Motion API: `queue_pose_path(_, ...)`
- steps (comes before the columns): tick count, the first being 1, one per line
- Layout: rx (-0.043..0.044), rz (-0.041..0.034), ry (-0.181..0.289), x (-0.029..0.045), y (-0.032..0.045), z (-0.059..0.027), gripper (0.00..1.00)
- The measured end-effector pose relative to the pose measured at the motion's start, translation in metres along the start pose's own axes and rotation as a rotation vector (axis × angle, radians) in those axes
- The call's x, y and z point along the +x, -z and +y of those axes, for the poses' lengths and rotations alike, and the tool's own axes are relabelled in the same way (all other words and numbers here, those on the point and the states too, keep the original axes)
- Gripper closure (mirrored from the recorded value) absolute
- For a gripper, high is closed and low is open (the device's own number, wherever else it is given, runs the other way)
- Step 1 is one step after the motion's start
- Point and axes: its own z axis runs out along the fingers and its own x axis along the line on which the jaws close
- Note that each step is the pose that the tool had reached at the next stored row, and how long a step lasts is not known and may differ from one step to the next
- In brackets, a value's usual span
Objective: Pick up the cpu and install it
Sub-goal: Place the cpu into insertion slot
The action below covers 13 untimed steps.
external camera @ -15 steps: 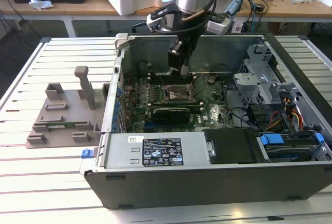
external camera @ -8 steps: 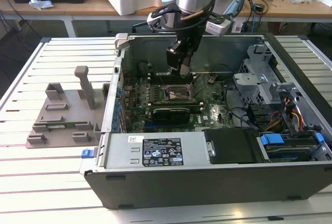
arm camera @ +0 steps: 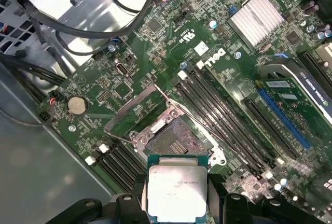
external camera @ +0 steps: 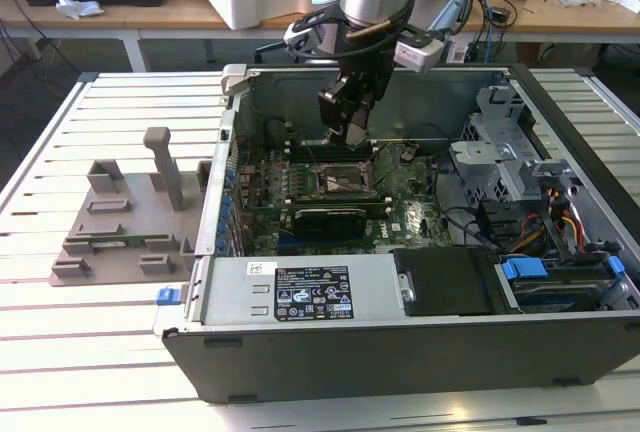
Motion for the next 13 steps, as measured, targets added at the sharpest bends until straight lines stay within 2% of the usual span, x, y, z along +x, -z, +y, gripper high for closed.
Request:
queue_pose_path(1,-0.0022,-0.0028,0.012,0.0000,0.0000,0.0000,0.45)
queue_pose_path(2,-0.0076,-0.0103,0.063,0.0000,0.0000,0.0000,0.45)
queue_pose_path(3,-0.0096,-0.0135,0.096,0.0000,0.0000,0.0000,0.45)
queue_pose_path(10,-0.0171,-0.0263,0.258,0.0000,-0.0001,0.0000,0.45)
queue_pose_path(13,-0.0216,-0.0342,0.380,0.0000,-0.0003,0.0000,0.45)
